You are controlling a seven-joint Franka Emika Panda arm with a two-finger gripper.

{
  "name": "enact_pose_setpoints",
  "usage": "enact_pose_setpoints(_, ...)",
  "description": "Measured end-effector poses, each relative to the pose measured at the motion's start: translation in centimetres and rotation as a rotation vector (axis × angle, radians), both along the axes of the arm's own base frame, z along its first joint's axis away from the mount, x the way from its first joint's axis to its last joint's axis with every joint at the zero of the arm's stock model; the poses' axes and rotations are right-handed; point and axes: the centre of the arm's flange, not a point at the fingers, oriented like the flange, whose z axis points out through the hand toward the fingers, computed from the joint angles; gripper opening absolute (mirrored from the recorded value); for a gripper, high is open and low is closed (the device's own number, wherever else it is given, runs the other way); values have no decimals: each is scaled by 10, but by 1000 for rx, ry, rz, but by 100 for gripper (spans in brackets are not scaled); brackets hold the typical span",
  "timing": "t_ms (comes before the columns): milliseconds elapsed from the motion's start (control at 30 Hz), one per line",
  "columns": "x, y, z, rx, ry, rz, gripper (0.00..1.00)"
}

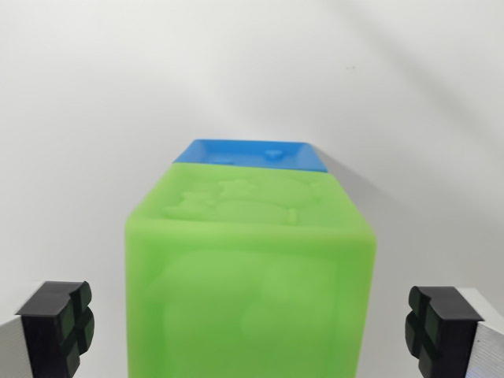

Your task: Stack cube

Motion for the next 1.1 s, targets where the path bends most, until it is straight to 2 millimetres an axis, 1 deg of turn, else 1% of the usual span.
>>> enact_pose_setpoints(200,0,0,16,1,0,0,100)
enact_pose_setpoints(400,0,0,37,1,-1,1,100)
enact_pose_setpoints(833,-1,0,87,2,-2,1,100)
enact_pose_setpoints(1100,-1,0,121,3,-4,1,100)
